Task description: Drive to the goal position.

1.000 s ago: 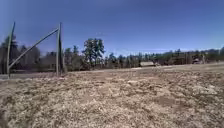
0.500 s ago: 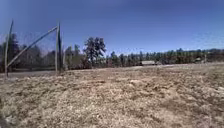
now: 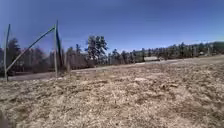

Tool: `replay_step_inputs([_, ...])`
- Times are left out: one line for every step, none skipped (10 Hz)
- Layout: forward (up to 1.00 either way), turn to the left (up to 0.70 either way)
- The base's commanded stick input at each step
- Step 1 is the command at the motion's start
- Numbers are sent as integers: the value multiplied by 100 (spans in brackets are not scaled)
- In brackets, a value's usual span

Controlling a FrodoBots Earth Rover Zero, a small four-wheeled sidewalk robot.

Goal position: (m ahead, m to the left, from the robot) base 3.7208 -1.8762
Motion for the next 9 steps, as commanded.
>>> replay_step_inputs([70,0])
replay_step_inputs([70,0])
replay_step_inputs([70,0])
replay_step_inputs([70,0])
replay_step_inputs([70,0])
replay_step_inputs([70,0])
replay_step_inputs([70,0])
replay_step_inputs([70,0])
replay_step_inputs([70,0])
